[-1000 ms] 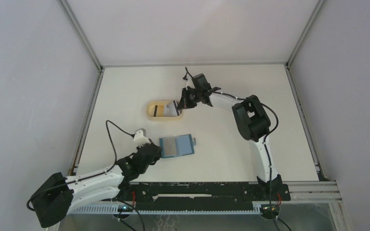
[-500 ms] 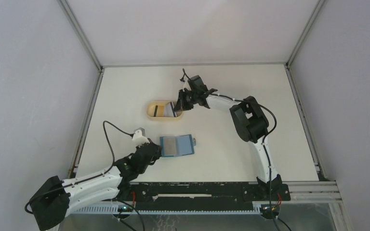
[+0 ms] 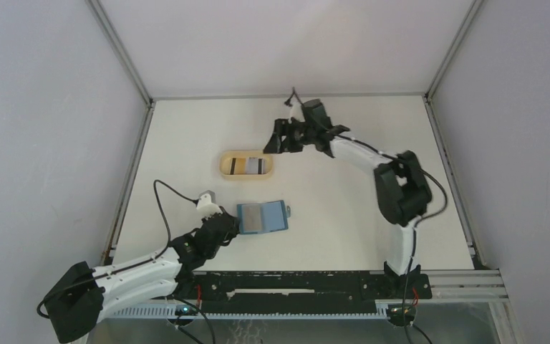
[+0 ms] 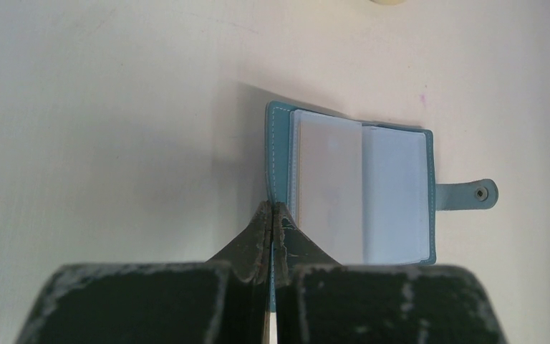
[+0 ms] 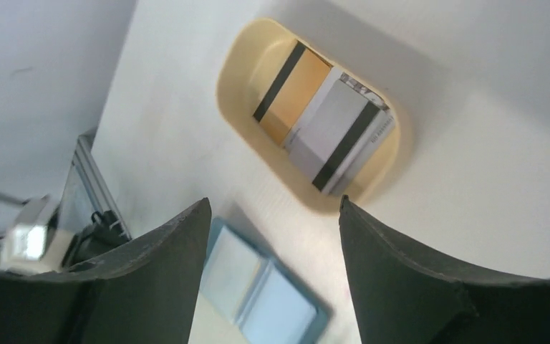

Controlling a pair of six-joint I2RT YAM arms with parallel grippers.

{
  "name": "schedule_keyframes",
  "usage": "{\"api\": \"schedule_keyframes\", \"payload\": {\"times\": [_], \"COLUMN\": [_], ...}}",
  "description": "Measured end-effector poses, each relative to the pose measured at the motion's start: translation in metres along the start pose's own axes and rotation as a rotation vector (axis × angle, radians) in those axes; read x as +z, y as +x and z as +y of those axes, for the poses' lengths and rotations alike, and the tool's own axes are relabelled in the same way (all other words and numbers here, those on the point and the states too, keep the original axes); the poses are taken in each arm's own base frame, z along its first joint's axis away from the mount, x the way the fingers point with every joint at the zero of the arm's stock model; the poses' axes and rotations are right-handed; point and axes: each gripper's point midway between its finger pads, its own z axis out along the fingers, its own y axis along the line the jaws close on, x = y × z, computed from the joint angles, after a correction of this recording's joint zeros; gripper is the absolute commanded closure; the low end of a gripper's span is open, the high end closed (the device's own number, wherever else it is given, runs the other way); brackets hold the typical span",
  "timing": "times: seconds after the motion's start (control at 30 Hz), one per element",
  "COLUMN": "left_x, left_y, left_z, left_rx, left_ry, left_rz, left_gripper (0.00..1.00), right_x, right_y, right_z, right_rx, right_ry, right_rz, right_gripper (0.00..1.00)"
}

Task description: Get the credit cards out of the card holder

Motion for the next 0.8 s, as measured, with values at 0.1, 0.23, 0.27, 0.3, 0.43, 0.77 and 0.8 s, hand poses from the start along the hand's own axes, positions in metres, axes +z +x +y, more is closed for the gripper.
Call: {"api": "schedule_keyframes", "payload": {"times": [0.1,0.23,0.27,0.3,0.43,0.77,0.8], "left_x": [0.000,0.000,0.000,0.000,-0.002,-0.008,-0.008], "left_y": [0.000,0.000,0.000,-0.001,-0.003,-0.020,-0.020], "left_z": [0.000,0.000,0.001,0.000,-0.002,-0.022,-0.022], "left_rx": [0.002,0.009,0.010,0.011,0.013,0.006,0.006], "left_ry": [-0.001,-0.001,-0.001,0.001,0.011,0.054,0.055], "left_rz": [-0.001,-0.002,-0.002,-0.002,-0.008,-0.033,-0.032], "left_gripper": [1.00,1.00,1.00,1.00,1.00,1.00,1.00], "right_x": [-0.066,-0.142,-0.149,-0.153,-0.139,-0.087,-0.081], "right_y": [-0.026,-0.046,-0.042,-0.035,0.014,0.110,0.117], "right_z": [0.011,0.026,0.032,0.042,0.065,0.083,0.089], "right_rx": [-0.024,-0.083,-0.093,-0.112,-0.134,-0.192,-0.204], "right_ry": [-0.018,0.013,0.016,0.019,0.010,0.088,0.080], "right_rz": [-0.150,-0.368,-0.385,-0.405,-0.377,-0.249,-0.237], "right_gripper": [0.24,0.23,0.23,0.23,0.22,0.19,0.19]}}
